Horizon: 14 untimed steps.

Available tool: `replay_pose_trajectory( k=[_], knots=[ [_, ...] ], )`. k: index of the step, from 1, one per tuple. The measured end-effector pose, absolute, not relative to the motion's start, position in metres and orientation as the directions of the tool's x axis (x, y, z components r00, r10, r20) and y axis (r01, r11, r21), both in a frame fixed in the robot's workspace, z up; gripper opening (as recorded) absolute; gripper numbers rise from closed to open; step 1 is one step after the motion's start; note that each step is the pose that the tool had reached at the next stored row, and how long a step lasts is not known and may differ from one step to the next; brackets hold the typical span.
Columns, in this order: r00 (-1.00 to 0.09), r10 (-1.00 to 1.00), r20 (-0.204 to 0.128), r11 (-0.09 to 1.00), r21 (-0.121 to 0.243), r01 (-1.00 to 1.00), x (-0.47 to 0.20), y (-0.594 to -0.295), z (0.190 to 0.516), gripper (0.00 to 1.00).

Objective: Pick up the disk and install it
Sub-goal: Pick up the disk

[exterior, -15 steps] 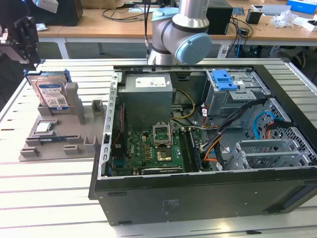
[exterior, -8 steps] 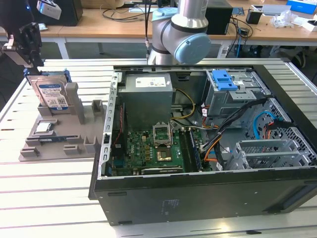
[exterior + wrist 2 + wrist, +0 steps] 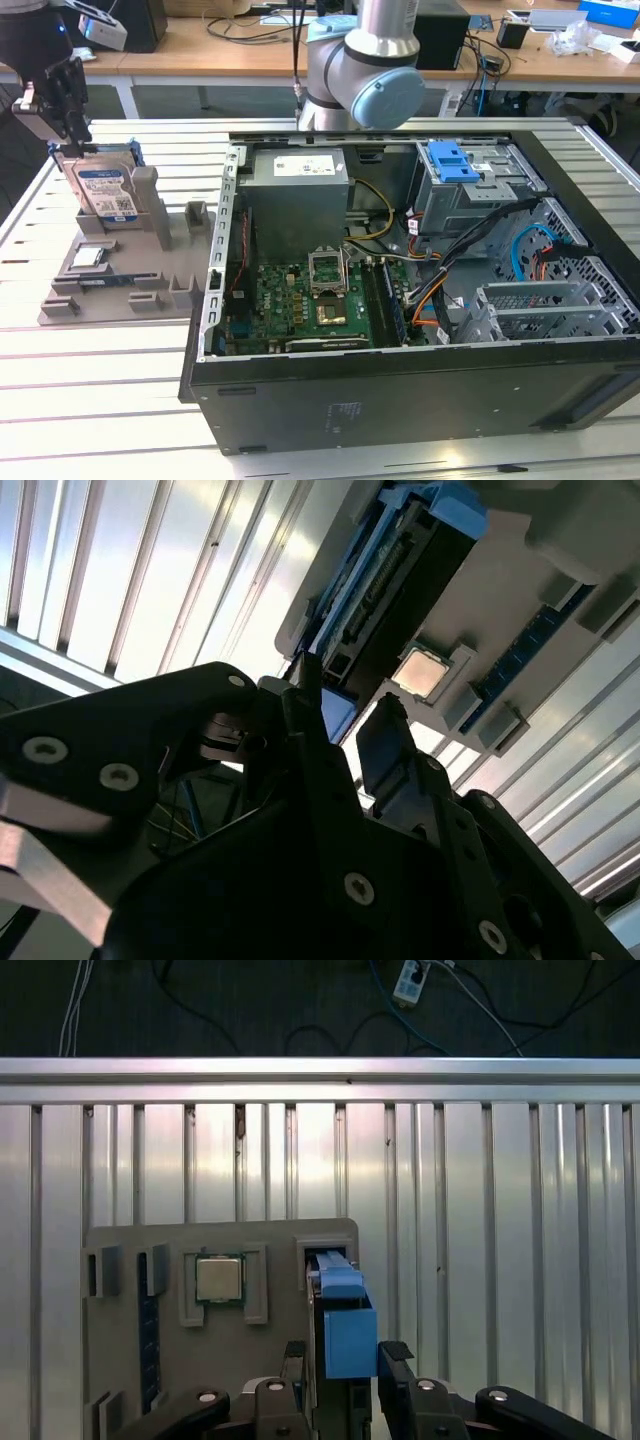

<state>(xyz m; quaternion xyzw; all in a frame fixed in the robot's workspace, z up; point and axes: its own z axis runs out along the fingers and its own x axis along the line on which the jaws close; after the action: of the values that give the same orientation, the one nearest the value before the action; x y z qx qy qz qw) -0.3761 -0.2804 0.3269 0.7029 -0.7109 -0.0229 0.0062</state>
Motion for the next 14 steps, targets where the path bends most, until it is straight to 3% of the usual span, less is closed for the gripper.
replay_pose_trajectory(
  k=[14],
  knots=[
    [-0.005,-1.000,-0.023,0.004,0.041,-0.999,-0.378,-0.280,0.299,0.42]
  ],
)
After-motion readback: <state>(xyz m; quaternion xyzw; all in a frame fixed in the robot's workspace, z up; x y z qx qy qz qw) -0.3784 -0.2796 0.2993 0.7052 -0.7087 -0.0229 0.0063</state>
